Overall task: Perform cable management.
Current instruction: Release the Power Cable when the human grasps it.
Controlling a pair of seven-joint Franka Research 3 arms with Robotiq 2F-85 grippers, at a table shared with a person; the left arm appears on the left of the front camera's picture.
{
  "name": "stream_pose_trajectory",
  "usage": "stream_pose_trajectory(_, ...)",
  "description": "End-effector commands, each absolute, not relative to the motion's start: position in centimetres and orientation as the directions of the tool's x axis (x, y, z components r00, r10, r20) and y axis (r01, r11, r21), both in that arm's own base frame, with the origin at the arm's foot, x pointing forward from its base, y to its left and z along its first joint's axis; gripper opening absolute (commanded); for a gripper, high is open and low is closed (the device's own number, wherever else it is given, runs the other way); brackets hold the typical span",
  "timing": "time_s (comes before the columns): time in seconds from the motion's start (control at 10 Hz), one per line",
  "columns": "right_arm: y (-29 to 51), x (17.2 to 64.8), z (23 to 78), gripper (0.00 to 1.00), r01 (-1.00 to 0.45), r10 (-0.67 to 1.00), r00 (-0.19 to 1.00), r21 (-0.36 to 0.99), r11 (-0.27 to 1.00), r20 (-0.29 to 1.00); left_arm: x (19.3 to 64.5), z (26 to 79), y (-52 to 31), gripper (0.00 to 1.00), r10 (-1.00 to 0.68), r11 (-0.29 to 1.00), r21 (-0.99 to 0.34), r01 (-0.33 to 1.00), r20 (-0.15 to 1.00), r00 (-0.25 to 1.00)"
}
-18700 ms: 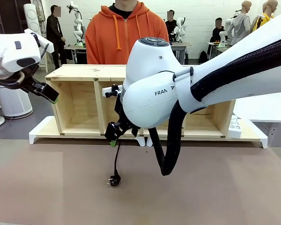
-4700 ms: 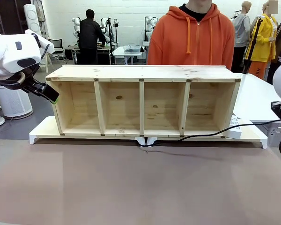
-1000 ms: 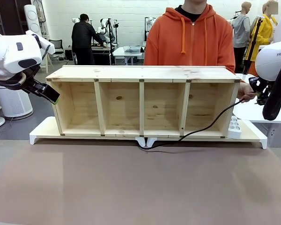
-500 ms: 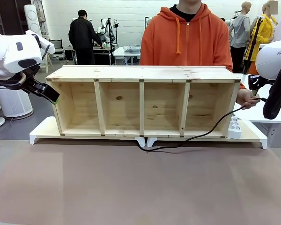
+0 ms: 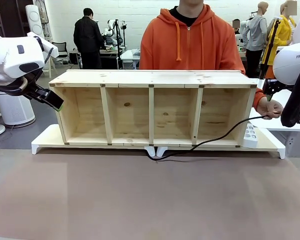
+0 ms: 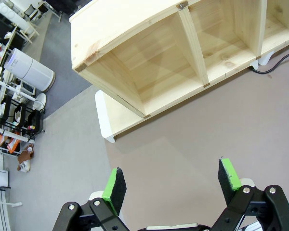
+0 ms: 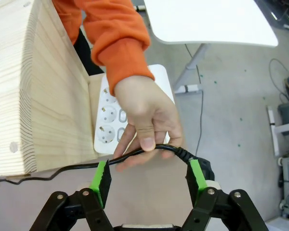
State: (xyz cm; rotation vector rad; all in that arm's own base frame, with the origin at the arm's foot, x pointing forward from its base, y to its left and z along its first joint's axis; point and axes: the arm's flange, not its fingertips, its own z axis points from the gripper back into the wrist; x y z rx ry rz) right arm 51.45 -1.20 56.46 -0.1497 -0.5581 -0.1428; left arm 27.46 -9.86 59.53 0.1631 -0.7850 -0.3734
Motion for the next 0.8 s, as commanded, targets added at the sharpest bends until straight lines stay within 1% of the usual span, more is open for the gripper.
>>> stream_pose_trajectory(0.0,-1.21,51.44,56.35,0.81,0.176,-0.096,0.841,-0.103,0.979,0.532,27.68,59.52,-9.95,1.0,-0.386,0.922,0.281,0.265,0.666,0.639)
stream_pose_trajectory(0.7,-1.21,51.44,56.35,0.81,0.176,-0.096,0.841,-0.103,0.979,0.532,27.68,59.52,-9.95,1.0,-0.386,0.922,0.281,0.265,0.666,0.639)
